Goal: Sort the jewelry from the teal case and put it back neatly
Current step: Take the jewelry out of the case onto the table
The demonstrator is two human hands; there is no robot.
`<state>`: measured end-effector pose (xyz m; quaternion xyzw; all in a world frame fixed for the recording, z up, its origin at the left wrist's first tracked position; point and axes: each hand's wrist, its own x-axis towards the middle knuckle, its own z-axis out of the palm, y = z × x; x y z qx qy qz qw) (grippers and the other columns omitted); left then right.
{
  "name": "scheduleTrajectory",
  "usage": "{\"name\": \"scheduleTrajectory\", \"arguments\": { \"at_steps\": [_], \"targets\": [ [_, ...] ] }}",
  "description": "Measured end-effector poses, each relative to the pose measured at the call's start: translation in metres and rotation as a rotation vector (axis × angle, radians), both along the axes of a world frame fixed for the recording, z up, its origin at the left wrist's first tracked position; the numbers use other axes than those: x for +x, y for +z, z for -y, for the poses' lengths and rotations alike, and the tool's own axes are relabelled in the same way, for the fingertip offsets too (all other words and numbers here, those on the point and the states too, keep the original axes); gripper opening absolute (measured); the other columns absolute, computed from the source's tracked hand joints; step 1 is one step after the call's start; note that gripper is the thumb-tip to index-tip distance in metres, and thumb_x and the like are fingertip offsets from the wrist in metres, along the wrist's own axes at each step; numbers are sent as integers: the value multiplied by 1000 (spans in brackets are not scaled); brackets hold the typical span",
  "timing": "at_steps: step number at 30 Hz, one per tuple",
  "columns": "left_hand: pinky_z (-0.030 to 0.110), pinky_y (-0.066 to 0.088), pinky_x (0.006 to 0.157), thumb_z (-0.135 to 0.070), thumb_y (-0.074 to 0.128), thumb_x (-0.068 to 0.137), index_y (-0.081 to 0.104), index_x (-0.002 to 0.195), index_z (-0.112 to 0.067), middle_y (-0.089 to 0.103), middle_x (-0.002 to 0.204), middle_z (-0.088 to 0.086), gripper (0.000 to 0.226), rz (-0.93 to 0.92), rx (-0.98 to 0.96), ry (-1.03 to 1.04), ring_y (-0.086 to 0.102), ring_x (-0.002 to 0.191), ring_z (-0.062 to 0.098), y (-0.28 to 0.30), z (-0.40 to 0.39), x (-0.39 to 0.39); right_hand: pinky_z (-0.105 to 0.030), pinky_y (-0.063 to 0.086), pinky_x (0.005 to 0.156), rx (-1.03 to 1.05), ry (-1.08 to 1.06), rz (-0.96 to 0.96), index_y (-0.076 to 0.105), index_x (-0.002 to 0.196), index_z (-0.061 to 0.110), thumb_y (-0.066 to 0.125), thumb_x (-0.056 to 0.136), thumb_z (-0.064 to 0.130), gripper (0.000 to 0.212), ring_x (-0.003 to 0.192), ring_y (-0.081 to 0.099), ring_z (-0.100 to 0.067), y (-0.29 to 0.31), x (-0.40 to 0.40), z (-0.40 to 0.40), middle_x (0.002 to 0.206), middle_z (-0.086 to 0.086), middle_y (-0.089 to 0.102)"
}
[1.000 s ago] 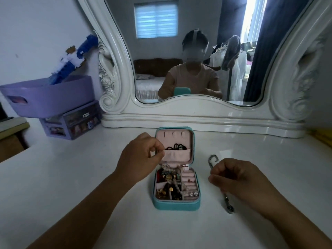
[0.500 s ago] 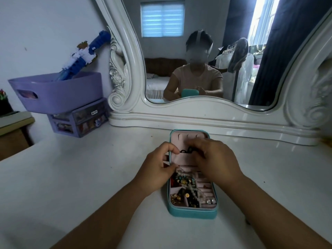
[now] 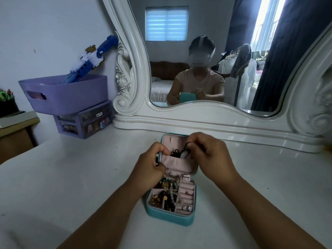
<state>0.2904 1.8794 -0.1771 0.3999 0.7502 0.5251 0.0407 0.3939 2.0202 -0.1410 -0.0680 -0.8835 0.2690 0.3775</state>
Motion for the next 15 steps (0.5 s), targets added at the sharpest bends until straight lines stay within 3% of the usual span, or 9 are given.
{"name": "scheduleTrajectory", "arguments": {
  "at_steps": [2,5,7,8,10,12,15],
  "targets": [
    [14,26,40,10,48,80,52,90,-21,43,53,-13,33,-14,8,-2,33,34,4,0,2,1,-17,43,64,-231,77,-154,59,75,21,58,85,4,20,68,55,-5,16,1,5,72,6,61],
    [15,31,47,6,51,80,53,86,-27,48,61,-12,33,-26,17,7,40,43,3,0,1,1,-14,45,62,-481,176,-306,59,79,17,55,87,3,17,65,52,-5,45,8,11,72,3,58],
    [15,39,68,6,54,78,55,83,-27,56,86,-13,34,-46,65,12,55,74,-4,-1,0,0,-15,47,62,-542,195,-323,59,81,15,51,89,3,16,67,54,-7,61,16,11,74,0,59],
    [16,39,80,6,56,77,57,83,-26,55,100,-13,33,-62,94,16,54,92,-6,-2,-1,-1,-16,48,62,-555,200,-311,58,82,15,50,90,4,16,67,56,-9,66,21,9,74,0,61],
    [13,37,91,6,59,76,61,82,-21,51,114,-12,28,-97,142,31,48,107,-10,-3,-2,-1,-20,50,58,-564,201,-268,58,82,16,48,91,5,17,64,60,-12,72,31,6,73,-2,64],
    [3,33,90,2,64,74,63,80,-19,48,116,-13,22,-171,185,65,46,109,-10,-3,-3,0,-20,48,50,-563,175,-228,57,83,15,47,92,7,16,57,60,-13,71,40,2,69,-3,64],
    [3,27,91,-25,63,71,63,80,-19,44,101,-12,11,-376,274,202,44,104,6,6,-4,9,-18,44,43,-575,109,-194,55,83,15,46,93,9,15,49,58,-11,66,52,-3,62,1,63]
  ]
}}
